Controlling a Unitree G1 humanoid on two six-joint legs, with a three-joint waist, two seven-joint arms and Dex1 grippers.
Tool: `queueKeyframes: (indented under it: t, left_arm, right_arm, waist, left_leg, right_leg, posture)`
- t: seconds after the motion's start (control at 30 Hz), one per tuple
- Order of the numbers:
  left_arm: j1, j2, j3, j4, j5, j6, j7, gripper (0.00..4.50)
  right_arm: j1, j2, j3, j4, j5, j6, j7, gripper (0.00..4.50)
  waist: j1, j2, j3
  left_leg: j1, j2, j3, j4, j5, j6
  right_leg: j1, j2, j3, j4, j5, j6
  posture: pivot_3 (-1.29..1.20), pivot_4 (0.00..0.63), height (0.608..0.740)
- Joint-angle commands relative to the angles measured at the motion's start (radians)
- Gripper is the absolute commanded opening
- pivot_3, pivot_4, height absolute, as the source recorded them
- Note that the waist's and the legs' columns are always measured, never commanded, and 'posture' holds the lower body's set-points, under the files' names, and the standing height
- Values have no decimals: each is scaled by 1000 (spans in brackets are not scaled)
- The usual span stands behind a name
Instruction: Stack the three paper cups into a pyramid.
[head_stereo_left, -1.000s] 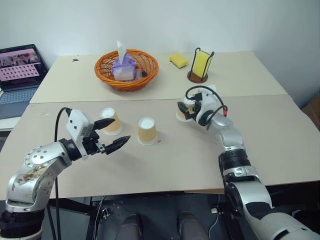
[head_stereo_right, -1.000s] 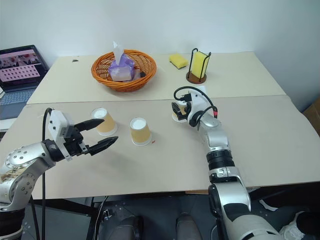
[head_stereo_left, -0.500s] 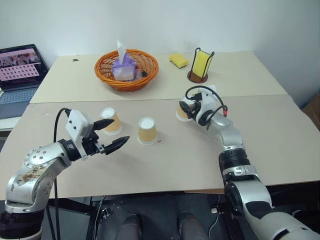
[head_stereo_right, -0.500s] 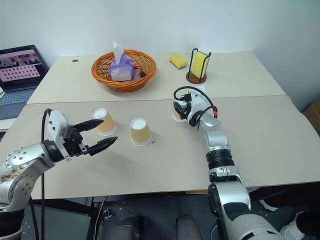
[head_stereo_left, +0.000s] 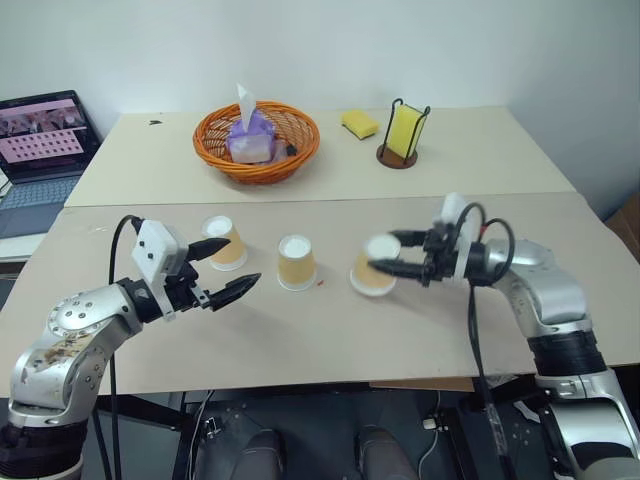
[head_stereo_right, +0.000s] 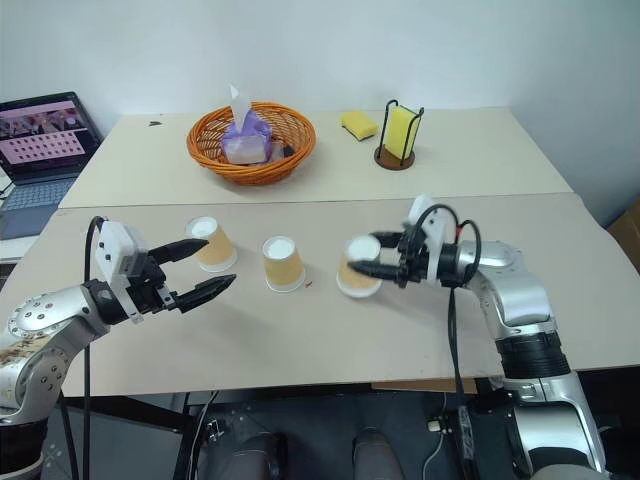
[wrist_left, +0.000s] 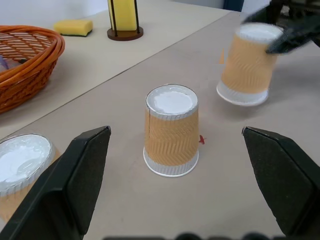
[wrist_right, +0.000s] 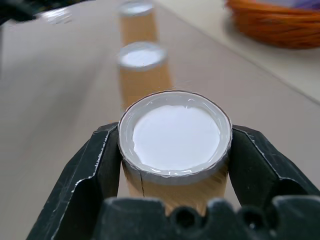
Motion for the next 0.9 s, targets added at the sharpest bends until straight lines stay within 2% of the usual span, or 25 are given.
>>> queueKeyframes:
  t: [0.03, 0.4, 0.9]
  left_arm:
    - [-14, 16, 22, -25, -19, 5, -1, 4500]
    - [3, 17, 35, -45, -23, 14, 8, 4500]
    - [12, 14, 32, -48, -26, 12, 14, 4500]
  right_arm:
    - [-54, 22, 47, 93, -66, -89, 33, 2797]
    - [-199, 125, 75, 367, -160, -248, 58, 2797]
    - [-329, 247, 77, 551, -216, -327, 67, 2797]
  waist:
    - [0, 0, 0]
    - [1, 0, 0]
    - [-5, 0, 0]
  left_leg:
    - [0, 0, 0, 0, 0, 0]
    - [1, 0, 0, 0, 0, 0]
    - [1, 0, -1, -1, 0, 0]
  right_leg:
    - [0, 0, 0, 0, 0, 0]
    - [0, 0, 0, 0, 0, 0]
    - [0, 0, 0, 1, 0, 0]
  posture:
    - [0, 150, 740]
    - [0, 150, 740]
    - [0, 150, 740]
